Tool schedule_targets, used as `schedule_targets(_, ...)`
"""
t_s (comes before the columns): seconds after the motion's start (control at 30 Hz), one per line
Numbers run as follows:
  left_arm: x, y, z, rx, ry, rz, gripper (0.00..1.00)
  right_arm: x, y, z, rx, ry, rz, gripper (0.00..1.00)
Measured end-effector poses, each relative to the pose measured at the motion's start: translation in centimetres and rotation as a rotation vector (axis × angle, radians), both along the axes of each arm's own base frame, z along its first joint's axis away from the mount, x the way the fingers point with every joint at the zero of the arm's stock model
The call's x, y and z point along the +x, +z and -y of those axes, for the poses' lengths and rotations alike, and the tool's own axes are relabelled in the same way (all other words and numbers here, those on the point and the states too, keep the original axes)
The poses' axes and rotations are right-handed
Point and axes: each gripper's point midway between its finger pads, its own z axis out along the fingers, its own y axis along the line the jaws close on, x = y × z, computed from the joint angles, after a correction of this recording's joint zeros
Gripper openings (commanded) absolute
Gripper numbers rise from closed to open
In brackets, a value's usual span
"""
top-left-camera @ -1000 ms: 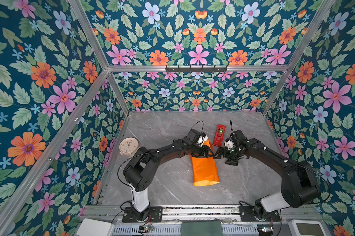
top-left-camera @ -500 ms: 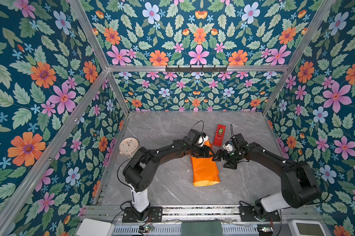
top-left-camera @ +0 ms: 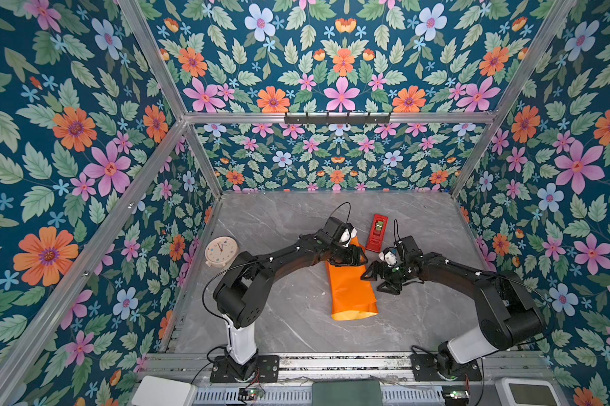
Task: Wrap a gift box in wrapping paper
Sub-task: Second fold the wrapping paper around the gift box, then smooth out the wrapping paper on the gift box.
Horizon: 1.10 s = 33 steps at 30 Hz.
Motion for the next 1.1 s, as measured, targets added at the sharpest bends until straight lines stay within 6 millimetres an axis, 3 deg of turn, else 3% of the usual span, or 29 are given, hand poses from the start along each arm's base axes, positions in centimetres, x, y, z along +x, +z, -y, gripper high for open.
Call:
schedule_targets(0.23, 1.8, 2.8, -5.0, 0.004, 0.141, 0.092, 0.75, -0.1, -0.3, -0.4, 0.006, 0.008, 0.005, 0.90)
schedule_targets(0.33, 1.0, 1.5, -8.0, 0.037, 0.211, 0.070, 0.77, -0.1, -0.3, -0.4, 0.006, 0.008, 0.007, 0.90)
schedule_targets(0.43, -0.6, -0.8, -9.7, 0.079, 0.225, 0.016, 0.78, 0.0, -0.1, -0.4, 0.005, 0.008, 0.009, 0.90)
schedule_targets(0.57, -2.4, -3.1, -9.6, 0.098, 0.199, -0.066, 0.78, 0.1, 0.1, -0.4, 0.004, 0.009, 0.013, 0.90)
schedule_targets(0.7, -2.5, -4.9, -9.1, 0.117, 0.181, -0.118, 0.79, 0.1, 0.3, -0.3, -0.006, 0.012, 0.013, 0.90)
schedule_targets(0.93, -2.1, -5.5, -8.3, 0.124, 0.119, -0.104, 0.79, 0.6, 1.8, 0.5, -0.084, -0.001, 0.044, 0.94)
schedule_targets(1.1, -2.1, -5.7, -8.2, 0.142, 0.076, -0.091, 0.80, 2.6, 4.2, -0.2, -0.060, -0.015, 0.090, 0.95)
